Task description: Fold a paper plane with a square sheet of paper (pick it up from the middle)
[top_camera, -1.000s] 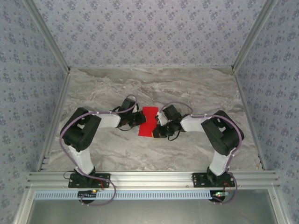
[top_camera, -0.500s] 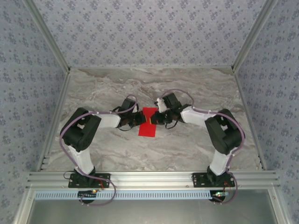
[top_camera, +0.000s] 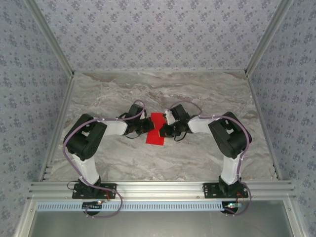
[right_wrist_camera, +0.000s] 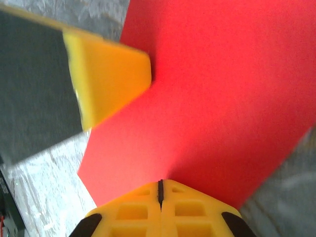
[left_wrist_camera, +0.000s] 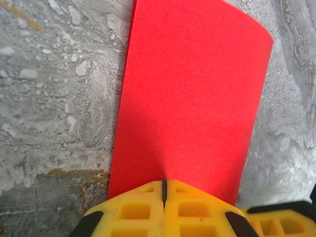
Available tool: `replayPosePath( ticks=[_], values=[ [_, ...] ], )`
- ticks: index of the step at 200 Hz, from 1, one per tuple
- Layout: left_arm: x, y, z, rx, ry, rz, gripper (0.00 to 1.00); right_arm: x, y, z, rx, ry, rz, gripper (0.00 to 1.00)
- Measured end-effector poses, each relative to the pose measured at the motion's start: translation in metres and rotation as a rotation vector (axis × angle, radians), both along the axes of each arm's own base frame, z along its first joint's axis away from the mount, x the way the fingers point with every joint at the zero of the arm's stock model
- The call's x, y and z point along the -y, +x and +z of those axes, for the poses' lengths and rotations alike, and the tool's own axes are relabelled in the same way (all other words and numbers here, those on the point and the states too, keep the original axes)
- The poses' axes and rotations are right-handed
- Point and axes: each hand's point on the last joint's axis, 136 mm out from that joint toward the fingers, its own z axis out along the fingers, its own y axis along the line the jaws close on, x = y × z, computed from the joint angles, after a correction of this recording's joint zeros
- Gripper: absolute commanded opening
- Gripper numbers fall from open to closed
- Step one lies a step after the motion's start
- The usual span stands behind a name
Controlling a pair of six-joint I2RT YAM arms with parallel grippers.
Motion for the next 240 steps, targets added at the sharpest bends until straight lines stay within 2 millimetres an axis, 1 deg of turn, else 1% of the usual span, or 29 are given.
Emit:
replayPosePath(
  ticks=[28,54,65,74,85,93,108,119,131,141,156,173,190,204,217,240],
  values=[
    [0.000,0.001,0.001,0.005,-0.003,0.000,0.00,0.012,-0.024,-0.001,0.015,0.012,0.005,0.00],
    [0.001,0.001,0.002,0.013,-0.003,-0.006,0.00,0.020,-0.041,0.002,-0.012,0.001,0.002,0.00],
    [0.001,0.002,0.003,0.019,0.000,-0.013,0.00,0.024,-0.045,0.005,-0.028,-0.009,-0.004,0.00],
    [0.001,0.002,0.003,0.025,0.005,-0.022,0.00,0.024,-0.044,0.011,-0.023,-0.005,-0.009,0.00],
    [0.001,0.002,0.004,0.033,0.014,-0.037,0.00,0.024,-0.036,0.022,-0.004,0.005,-0.025,0.00],
    [0.001,0.003,0.005,0.040,0.023,-0.045,0.00,0.022,-0.023,0.032,0.023,0.018,-0.043,0.00],
    [-0.002,0.003,0.005,0.051,0.047,-0.057,0.00,0.021,0.010,0.052,0.079,0.046,-0.095,0.00],
    [-0.004,0.002,0.005,0.055,0.062,-0.059,0.00,0.019,0.034,0.062,0.113,0.063,-0.128,0.00],
    [-0.007,0.002,0.005,0.057,0.074,-0.059,0.00,0.017,0.057,0.066,0.138,0.075,-0.158,0.00],
    [-0.008,0.002,0.005,0.059,0.080,-0.059,0.00,0.015,0.069,0.063,0.142,0.077,-0.171,0.00],
    [-0.009,0.002,0.005,0.057,0.087,-0.056,0.00,0.010,0.075,0.048,0.114,0.071,-0.178,0.00],
    [-0.009,0.002,0.005,0.054,0.089,-0.055,0.00,0.005,0.072,0.028,0.067,0.054,-0.170,0.00],
    [-0.009,0.002,0.005,0.052,0.091,-0.055,0.00,-0.003,0.070,0.014,0.031,0.049,-0.158,0.00],
    [-0.009,0.002,0.005,0.053,0.093,-0.054,0.00,-0.008,0.069,0.009,0.016,0.048,-0.147,0.00],
    [-0.009,0.002,0.005,0.052,0.094,-0.054,0.00,-0.010,0.070,0.008,0.014,0.049,-0.146,0.00],
    [-0.009,0.002,0.005,0.048,0.094,-0.051,0.00,-0.006,0.077,0.004,0.005,0.045,-0.178,0.00]
  ],
)
